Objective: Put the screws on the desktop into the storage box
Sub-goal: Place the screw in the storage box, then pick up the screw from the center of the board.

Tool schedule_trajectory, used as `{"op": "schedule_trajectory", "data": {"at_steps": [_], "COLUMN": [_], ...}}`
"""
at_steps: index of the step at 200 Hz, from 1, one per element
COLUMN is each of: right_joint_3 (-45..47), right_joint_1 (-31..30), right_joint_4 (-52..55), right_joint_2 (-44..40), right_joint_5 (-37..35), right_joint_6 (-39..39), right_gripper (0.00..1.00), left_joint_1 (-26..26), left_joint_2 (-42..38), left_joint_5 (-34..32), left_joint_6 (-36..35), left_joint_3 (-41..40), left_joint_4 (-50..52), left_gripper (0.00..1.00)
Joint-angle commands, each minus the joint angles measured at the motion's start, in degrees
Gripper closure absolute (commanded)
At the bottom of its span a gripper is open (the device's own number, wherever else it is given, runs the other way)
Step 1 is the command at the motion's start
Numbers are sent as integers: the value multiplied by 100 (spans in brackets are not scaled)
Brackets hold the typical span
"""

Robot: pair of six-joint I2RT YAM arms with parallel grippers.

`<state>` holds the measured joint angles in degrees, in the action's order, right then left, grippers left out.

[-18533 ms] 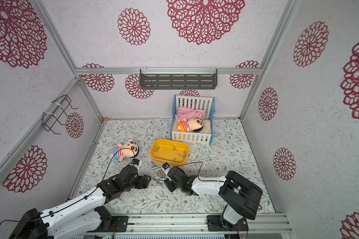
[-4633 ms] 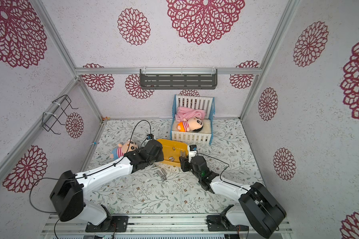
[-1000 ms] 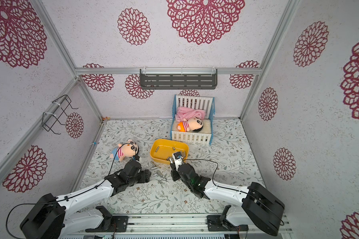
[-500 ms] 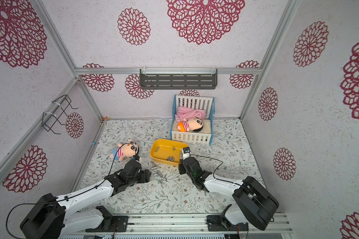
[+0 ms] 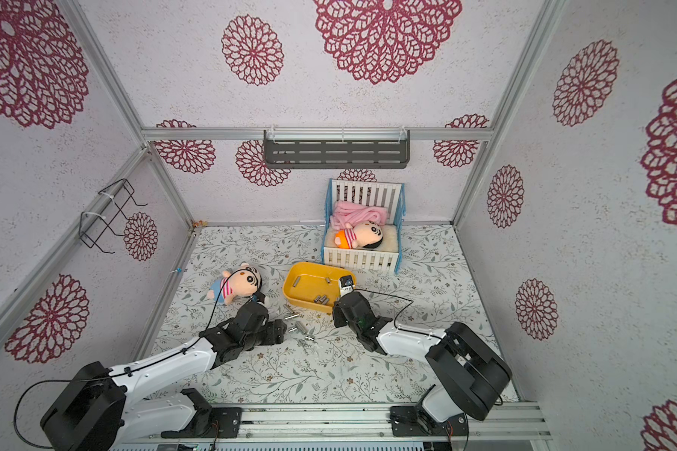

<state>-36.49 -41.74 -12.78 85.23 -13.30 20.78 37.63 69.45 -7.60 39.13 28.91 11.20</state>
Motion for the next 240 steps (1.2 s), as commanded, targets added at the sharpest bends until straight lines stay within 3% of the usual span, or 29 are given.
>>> {"op": "schedule_trajectory", "data": {"at_steps": [1,70,113,172,240], "right_joint_3": [-65,293,491,-278,-1327], "right_joint_1": [25,-50,-675,-1356,-1755], "right_joint_4": [-124,-577,-925,-465,389], "right_joint_2": [-153,-703,-1086,213,1603], "right_joint_5": [77,268,431,437,-75], "right_joint_6": [48,-28,-362,-717,-846], "right_gripper": [54,50,51,56,58], "left_joint_1": [69,157,184,176,175], "left_joint_2": [-7,181,109,-409,-360], "left_joint_5": [21,92,-399,-1403,-1350], "left_joint_6": [-23,-123,-141,-73,-64], "left_joint_3": [112,216,246,157,176], "left_joint_4": [-21,13,232,620,630], "left_gripper": [19,20,20,19,18]}}
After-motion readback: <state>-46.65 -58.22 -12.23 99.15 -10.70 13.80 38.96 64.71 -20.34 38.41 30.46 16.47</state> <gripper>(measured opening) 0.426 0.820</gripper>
